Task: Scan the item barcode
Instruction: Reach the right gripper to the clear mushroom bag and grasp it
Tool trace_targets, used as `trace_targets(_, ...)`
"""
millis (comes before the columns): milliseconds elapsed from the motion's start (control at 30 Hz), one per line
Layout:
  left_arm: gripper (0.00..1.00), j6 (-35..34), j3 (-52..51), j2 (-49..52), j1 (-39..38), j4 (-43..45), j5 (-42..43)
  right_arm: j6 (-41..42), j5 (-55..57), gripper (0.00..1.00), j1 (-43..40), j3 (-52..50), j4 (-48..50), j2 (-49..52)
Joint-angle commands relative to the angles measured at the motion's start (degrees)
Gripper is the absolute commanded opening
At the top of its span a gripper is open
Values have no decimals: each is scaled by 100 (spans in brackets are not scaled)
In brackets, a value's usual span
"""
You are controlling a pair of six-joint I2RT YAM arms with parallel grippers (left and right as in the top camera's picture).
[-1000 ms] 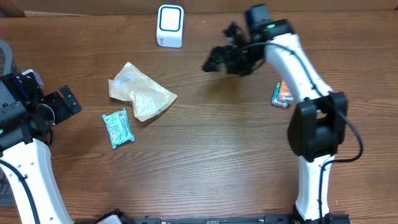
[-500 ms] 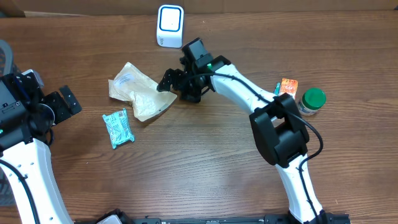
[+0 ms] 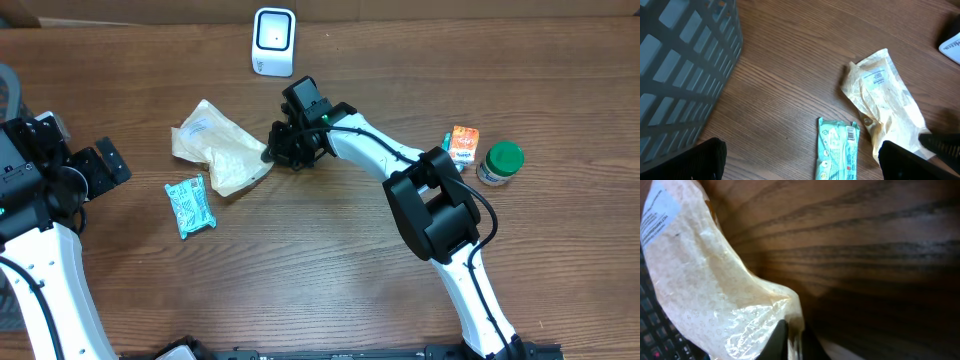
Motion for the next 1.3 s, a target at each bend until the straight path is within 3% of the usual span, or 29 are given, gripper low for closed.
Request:
trace_targets(0, 99, 151, 68, -9, 17, 15, 46, -553, -90, 4, -131, -13, -155, 9)
trace_targets(167, 100, 151, 68, -9, 17, 15, 46, -1355, 28, 4, -398, -13, -654, -748)
trace_targets(333, 99, 151, 68, -9, 17, 15, 46, -2127, 1718, 4, -396, -13, -1543, -2065)
trace_targets(500, 100, 151, 68, -9, 17, 15, 46, -2632, 3674, 4, 122, -13, -2208, -2924)
trace_targets(567, 100, 151, 68, -9, 17, 15, 46, -2243, 3488, 6, 216, -15, -2306, -2953)
trace_targets(600, 99, 151, 68, -9, 17, 15, 46, -1875, 3147, 14, 214, -37, -2356, -2892)
trace_targets(667, 99, 151, 68, -9, 17, 15, 46, -977, 2243, 49, 177, -155, -2361, -2667)
trace_targets(733, 100, 151, 68, -9, 17, 15, 46, -527, 1434, 66, 177, -313, -2096, -2363)
trace_targets(1000, 100, 151, 68, -7, 17, 15, 46, 339, 365, 77, 192, -442, -1187, -1298)
trace_targets(1267, 99, 151, 68, -9, 17, 15, 46, 542, -66, 78, 254, -444, -623, -704)
